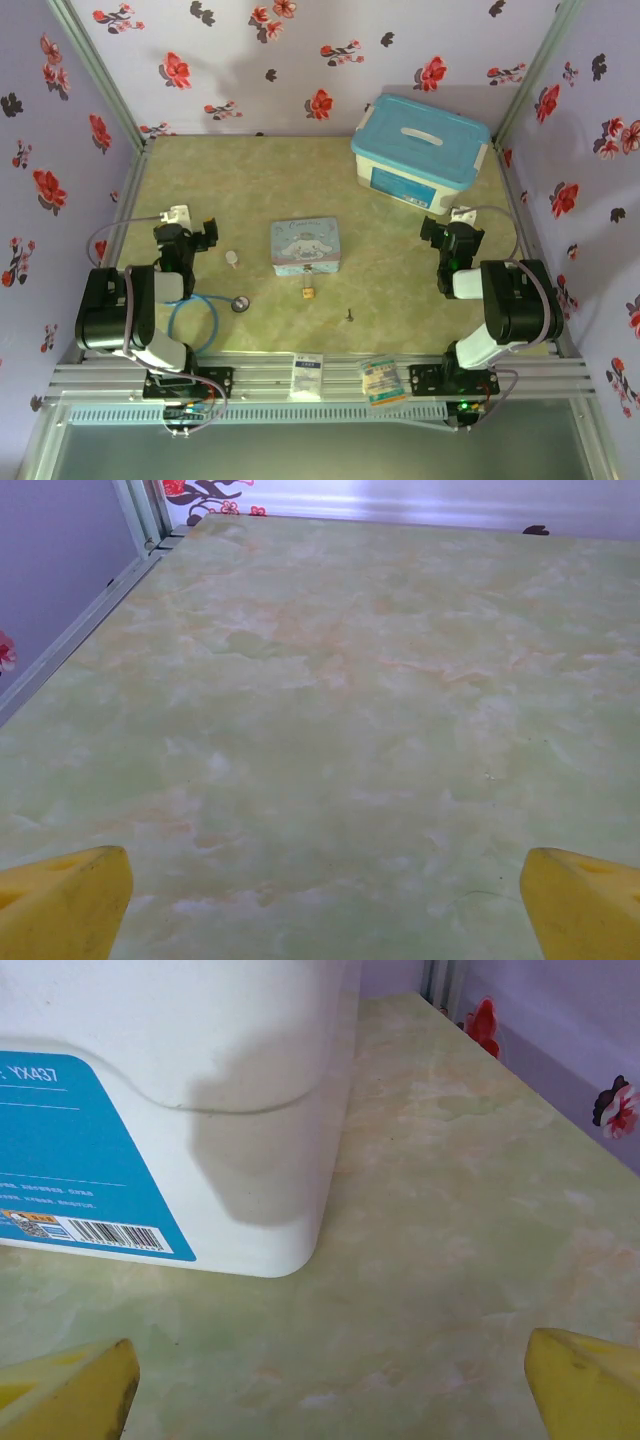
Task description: Unlock the padlock with the key
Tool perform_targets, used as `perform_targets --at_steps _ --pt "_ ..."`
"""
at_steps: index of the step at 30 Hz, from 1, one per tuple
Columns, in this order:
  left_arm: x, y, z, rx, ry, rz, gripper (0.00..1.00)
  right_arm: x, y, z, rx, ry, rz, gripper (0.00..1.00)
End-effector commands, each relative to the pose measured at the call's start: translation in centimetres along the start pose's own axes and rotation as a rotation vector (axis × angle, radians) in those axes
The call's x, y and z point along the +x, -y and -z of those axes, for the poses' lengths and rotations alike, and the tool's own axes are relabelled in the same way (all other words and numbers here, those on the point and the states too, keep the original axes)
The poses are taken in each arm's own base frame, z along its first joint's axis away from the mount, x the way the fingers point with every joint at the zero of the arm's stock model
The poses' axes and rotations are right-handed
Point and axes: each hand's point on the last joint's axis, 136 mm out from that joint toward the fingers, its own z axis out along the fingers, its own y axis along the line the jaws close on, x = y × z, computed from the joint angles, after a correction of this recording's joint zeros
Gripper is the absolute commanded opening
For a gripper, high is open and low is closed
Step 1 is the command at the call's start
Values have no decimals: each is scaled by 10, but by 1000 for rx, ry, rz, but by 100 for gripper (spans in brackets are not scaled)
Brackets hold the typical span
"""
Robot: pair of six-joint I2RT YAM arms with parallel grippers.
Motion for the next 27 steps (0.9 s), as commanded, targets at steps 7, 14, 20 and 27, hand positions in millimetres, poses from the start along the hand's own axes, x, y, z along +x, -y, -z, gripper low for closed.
perform_targets --at_steps 7,14,20,27 --pt "-5 5 -3 17 10 -30 100 -7 -5 -1 -16 19 16 99" --pt "-4 5 -3 17 8 -30 100 -6 -4 -2 -15 16 11 99" --pt "-5 5 -4 17 10 -30 100 -7 -3 -3 -20 12 4 99" --pt "-5 5 -3 18 11 -30 100 -6 -3 -3 -21 11 4 99"
